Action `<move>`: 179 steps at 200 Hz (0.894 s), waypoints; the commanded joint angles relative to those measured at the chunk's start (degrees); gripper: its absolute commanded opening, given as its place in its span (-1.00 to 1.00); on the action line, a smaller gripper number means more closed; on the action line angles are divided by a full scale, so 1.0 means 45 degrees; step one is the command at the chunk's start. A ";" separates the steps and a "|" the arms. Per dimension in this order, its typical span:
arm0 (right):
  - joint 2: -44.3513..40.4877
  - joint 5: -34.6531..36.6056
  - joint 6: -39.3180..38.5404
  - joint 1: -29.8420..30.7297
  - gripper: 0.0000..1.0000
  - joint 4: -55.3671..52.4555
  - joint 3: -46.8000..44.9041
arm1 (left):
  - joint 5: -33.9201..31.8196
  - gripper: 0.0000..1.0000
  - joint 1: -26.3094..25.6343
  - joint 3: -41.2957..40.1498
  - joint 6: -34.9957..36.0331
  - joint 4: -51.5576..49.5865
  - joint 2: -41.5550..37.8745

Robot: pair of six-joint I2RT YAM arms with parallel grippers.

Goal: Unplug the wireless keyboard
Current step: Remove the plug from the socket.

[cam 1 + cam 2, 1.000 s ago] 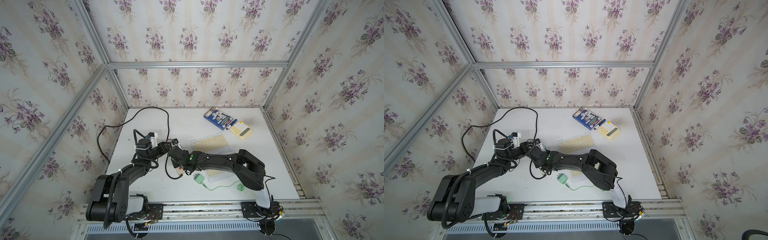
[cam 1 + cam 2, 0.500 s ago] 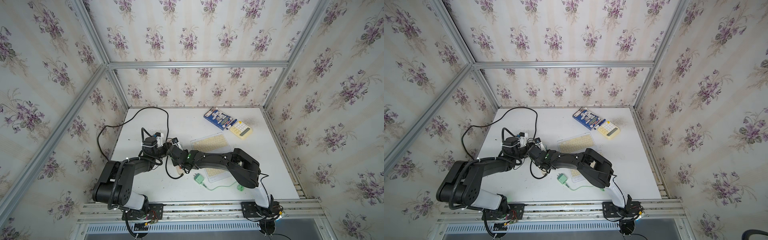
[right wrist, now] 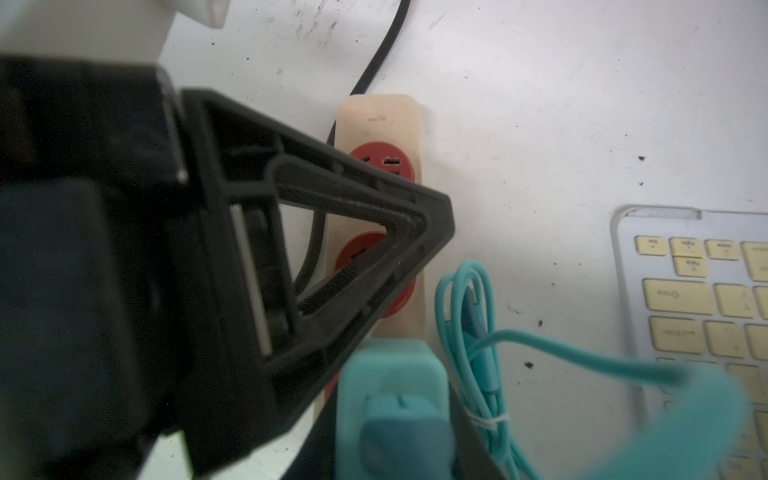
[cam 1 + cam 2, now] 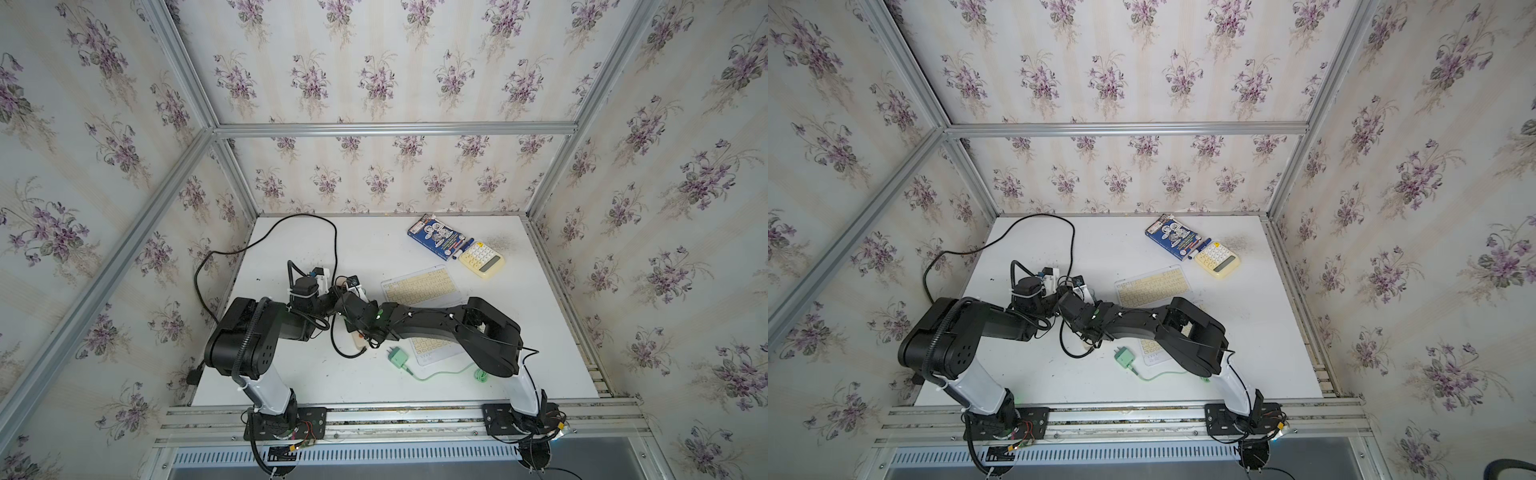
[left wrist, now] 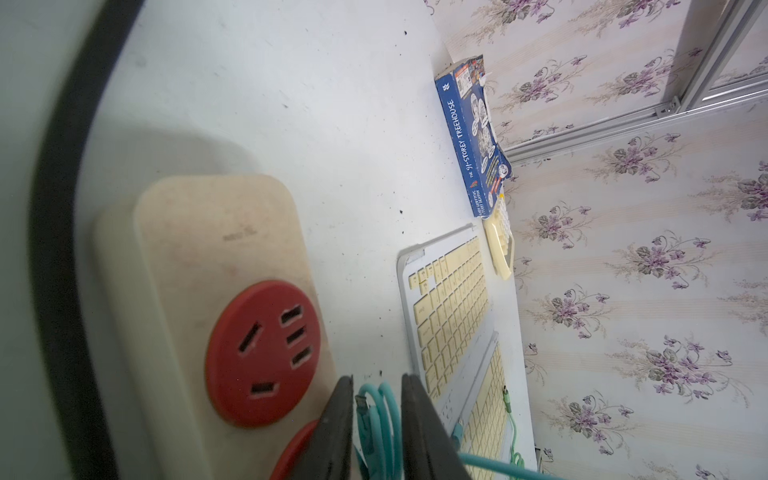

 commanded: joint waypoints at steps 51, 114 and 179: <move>-0.0433 -0.1220 0.0785 -0.0133 -1.00 0.1222 -0.0655 | -0.0150 -0.90 -0.0381 0.0036 -0.0489 -0.3066 0.0334; 0.0042 -0.0734 0.0500 0.0071 -1.00 -0.0202 0.0587 | -0.0454 -1.00 -0.0735 0.0065 -0.0787 -0.3217 0.1097; -0.0463 -0.1254 0.0707 0.0001 -1.00 0.0224 0.0125 | -0.0236 -1.00 -0.0735 -0.0435 -0.1173 -0.1841 0.2020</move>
